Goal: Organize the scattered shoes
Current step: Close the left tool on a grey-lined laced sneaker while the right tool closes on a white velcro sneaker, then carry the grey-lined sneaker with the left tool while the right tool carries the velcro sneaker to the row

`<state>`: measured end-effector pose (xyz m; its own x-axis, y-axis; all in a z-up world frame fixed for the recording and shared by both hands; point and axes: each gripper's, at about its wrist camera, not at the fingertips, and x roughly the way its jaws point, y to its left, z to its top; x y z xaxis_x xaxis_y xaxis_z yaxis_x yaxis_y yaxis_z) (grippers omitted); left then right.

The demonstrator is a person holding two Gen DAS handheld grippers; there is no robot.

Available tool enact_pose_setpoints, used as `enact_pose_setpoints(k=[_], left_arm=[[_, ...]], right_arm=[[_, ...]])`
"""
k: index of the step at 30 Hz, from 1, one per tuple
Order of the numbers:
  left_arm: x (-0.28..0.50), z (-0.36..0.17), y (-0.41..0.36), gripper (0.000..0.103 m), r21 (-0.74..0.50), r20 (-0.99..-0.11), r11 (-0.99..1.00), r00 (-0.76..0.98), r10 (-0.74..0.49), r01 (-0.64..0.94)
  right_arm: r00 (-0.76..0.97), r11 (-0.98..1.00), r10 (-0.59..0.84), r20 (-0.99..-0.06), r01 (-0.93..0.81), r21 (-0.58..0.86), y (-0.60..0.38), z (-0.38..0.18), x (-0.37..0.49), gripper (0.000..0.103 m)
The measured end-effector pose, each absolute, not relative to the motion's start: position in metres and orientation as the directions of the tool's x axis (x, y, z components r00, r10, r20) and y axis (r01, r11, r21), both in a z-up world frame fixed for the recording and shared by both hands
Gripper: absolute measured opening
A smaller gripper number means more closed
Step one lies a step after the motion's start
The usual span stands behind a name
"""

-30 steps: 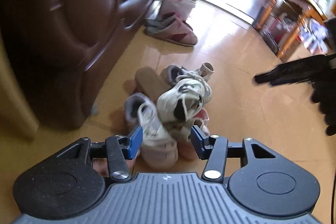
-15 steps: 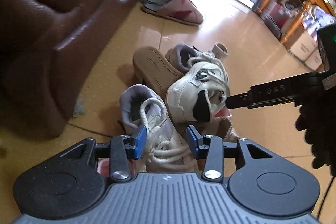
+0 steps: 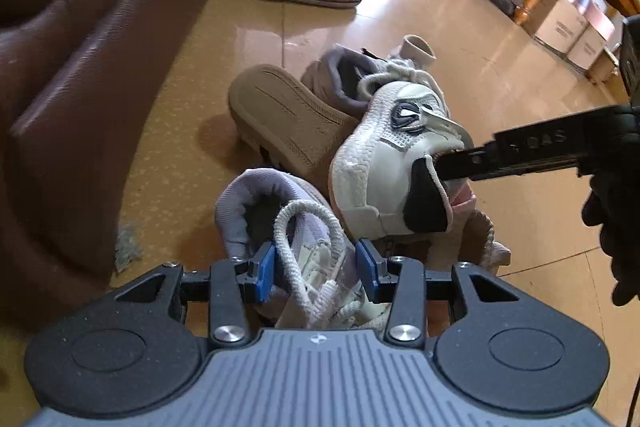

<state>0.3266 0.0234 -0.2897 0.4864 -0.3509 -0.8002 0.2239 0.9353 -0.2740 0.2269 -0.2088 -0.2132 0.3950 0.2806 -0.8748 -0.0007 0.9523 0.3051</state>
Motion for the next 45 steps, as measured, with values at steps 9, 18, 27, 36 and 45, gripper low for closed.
enact_pose_setpoints(k=[9, 18, 27, 36, 45], left_arm=[[0.323, -0.289, 0.042, 0.01, -0.39, -0.747, 0.909, 0.526, -0.406, 0.147], [0.299, -0.251, 0.043, 0.007, -0.409, -0.7, 0.904, 0.594, -0.397, 0.122], [0.254, -0.181, 0.045, 0.007, -0.367, -0.665, 0.916, 0.644, -0.379, 0.161], [0.186, -0.132, 0.06, 0.007, -0.255, -0.697, 0.94, 0.631, -0.342, 0.228], [0.084, -0.12, 0.091, 0.007, -0.083, -0.807, 0.948, 0.537, -0.245, 0.308]], right_arm=[[0.448, 0.937, 0.279, -0.849, 0.066, 0.342, -0.199, -0.22, 0.229, 0.012], [0.51, 0.911, 0.305, -0.805, 0.089, 0.402, -0.202, -0.189, 0.22, 0.008], [0.534, 0.894, 0.367, -0.762, 0.024, 0.448, -0.21, -0.131, 0.178, 0.008], [0.544, 0.871, 0.406, -0.734, 0.012, 0.491, -0.218, -0.092, 0.109, 0.008], [0.521, 0.836, 0.459, -0.719, 0.019, 0.548, -0.204, -0.076, 0.032, 0.008]])
